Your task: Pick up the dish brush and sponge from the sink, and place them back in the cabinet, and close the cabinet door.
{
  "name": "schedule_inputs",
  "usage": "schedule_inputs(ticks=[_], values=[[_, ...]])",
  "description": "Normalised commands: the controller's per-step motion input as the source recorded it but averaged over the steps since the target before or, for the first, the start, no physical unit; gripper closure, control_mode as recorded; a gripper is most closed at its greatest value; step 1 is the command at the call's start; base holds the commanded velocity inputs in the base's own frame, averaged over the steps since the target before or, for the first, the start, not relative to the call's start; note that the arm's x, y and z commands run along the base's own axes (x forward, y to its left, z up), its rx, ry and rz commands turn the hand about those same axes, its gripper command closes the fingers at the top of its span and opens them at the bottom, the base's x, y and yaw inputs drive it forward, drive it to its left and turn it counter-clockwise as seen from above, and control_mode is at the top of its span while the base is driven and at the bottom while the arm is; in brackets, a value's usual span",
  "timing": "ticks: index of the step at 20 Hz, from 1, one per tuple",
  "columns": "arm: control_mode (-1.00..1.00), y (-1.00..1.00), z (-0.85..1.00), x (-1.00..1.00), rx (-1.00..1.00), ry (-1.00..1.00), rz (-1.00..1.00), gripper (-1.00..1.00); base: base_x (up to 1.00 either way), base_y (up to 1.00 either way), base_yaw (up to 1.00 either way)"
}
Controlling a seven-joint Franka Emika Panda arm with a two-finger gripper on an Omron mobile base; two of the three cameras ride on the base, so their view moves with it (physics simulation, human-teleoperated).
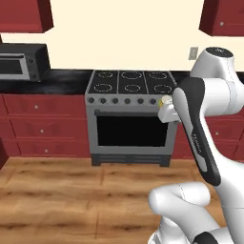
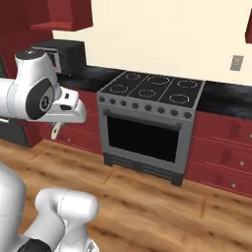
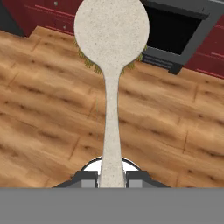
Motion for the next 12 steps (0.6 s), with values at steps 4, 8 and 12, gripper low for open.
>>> schedule_inputs(ticks=[4,8,12], values=[[1.00,0.00,0.00,0.00,0.00,0.00,0.00,1.00,0.19,0.00,-0.44],[1.00,0.00,0.00,0.00,0.00,0.00,0.00,1.00,0.23,0.03,-0.27],[1.00,0.00,0.00,0.00,0.00,0.00,0.00,1.00,0.39,0.33,-0.05]])
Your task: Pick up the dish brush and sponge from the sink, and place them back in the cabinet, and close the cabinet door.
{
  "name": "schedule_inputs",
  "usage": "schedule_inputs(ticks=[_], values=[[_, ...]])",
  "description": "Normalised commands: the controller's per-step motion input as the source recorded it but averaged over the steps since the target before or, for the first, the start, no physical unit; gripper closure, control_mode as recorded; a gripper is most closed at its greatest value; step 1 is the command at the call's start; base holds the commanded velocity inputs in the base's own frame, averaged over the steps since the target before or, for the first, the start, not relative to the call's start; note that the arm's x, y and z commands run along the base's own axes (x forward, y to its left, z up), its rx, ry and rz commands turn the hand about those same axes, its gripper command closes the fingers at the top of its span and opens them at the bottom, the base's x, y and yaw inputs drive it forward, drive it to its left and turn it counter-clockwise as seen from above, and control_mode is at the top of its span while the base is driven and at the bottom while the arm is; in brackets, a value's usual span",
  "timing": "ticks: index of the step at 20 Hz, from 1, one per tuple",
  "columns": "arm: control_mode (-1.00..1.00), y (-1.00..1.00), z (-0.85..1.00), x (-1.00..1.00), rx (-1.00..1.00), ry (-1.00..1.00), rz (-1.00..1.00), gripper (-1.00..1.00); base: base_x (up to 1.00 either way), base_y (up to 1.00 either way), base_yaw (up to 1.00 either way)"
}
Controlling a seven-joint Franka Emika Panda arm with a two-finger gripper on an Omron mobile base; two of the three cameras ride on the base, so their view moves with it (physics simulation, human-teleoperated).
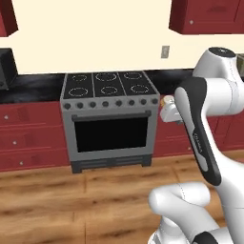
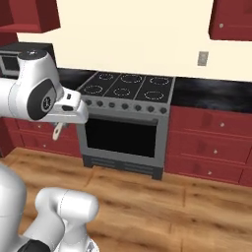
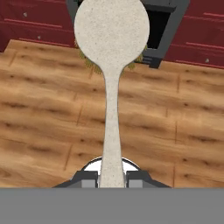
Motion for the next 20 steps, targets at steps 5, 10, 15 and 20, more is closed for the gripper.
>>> schedule_inputs(ticks=[5,10,15,20], values=[[1.00,0.00,0.00,0.00,0.00,0.00,0.00,1.00,0.38,0.48,0.00],[1.00,0.00,0.00,0.00,0.00,0.00,0.00,1.00,0.34,0.66,0.00],[1.00,0.00,0.00,0.00,0.00,0.00,0.00,1.00,0.14,0.68,0.03],[1.00,0.00,0.00,0.00,0.00,0.00,0.00,1.00,0.22,0.56,0.15]])
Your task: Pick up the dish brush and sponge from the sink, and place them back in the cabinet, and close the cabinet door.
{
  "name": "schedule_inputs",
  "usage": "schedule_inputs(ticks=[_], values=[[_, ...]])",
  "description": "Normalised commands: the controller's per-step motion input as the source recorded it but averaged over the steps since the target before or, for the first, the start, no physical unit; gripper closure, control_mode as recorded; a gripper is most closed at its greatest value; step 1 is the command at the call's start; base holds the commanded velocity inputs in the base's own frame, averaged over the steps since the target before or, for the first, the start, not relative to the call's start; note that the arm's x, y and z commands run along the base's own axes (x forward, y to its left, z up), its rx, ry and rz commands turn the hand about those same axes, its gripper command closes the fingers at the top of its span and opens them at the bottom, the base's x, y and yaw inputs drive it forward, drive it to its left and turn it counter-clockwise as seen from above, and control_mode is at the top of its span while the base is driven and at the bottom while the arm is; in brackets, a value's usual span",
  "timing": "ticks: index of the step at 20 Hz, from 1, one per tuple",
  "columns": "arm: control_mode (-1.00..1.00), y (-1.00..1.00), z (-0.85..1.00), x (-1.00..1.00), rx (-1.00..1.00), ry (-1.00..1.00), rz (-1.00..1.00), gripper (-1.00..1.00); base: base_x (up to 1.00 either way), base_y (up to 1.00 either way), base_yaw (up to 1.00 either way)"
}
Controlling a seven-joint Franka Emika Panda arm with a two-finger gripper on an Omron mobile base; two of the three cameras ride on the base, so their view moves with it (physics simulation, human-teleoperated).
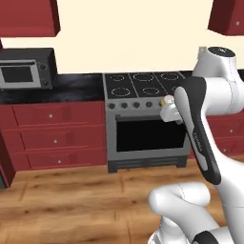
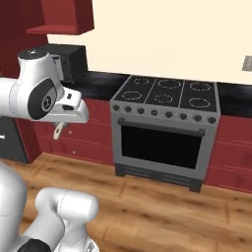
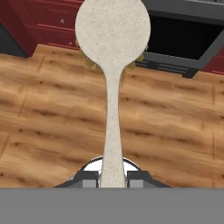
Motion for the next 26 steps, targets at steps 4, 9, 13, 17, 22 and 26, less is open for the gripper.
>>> schedule_inputs(ticks=[4,9,13,17,22,26], values=[[1.00,0.00,0.00,0.00,0.00,0.00,0.00,1.00,0.32,0.51,0.22],[1.00,0.00,0.00,0.00,0.00,0.00,0.00,1.00,0.28,0.56,0.20],[1.00,0.00,0.00,0.00,0.00,0.00,0.00,1.00,0.34,0.61,0.14],[1.00,0.00,0.00,0.00,0.00,0.00,0.00,1.00,0.27,0.68,0.09],[1.00,0.00,0.00,0.00,0.00,0.00,0.00,1.00,0.34,0.73,0.06],[1.00,0.00,0.00,0.00,0.00,0.00,0.00,1.00,0.46,0.56,0.06]])
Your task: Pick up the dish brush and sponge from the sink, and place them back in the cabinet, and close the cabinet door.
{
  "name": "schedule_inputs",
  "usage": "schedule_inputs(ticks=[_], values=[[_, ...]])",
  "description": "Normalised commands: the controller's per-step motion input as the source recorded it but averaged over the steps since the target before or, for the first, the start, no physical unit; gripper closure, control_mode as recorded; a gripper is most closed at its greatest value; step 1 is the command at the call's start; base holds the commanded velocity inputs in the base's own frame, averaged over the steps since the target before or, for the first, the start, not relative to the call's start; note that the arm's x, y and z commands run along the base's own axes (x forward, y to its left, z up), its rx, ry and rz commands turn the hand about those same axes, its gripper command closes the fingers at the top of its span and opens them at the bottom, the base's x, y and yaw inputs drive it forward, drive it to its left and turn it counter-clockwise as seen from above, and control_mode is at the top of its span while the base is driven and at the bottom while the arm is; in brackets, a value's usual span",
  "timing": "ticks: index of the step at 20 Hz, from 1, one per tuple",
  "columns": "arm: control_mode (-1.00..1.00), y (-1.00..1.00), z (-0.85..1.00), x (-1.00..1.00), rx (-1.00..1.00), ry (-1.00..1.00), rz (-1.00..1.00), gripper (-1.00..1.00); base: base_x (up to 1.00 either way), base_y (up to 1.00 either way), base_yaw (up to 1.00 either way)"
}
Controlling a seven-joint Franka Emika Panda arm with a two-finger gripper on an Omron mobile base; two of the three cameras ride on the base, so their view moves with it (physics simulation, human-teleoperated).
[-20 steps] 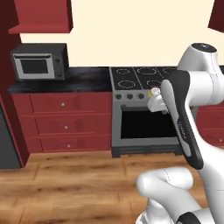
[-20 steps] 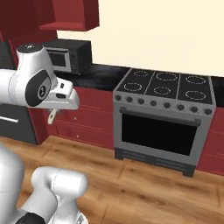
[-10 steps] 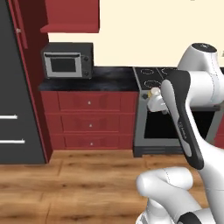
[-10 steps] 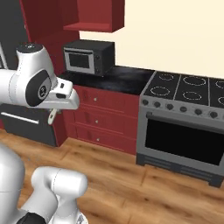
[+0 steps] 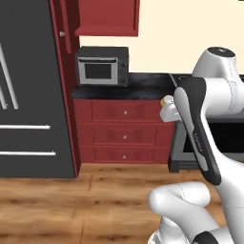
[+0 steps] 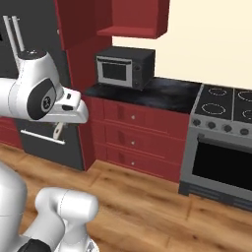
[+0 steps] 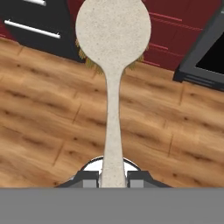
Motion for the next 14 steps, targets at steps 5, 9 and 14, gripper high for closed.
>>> schedule_inputs(ticks=[5,9,14], values=[[1.00,0.00,0.00,0.00,0.00,0.00,0.00,1.00,0.54,0.47,0.05],[1.00,0.00,0.00,0.00,0.00,0.00,0.00,1.00,0.64,0.39,0.04],[1.00,0.00,0.00,0.00,0.00,0.00,0.00,1.00,0.67,0.04,0.12]])
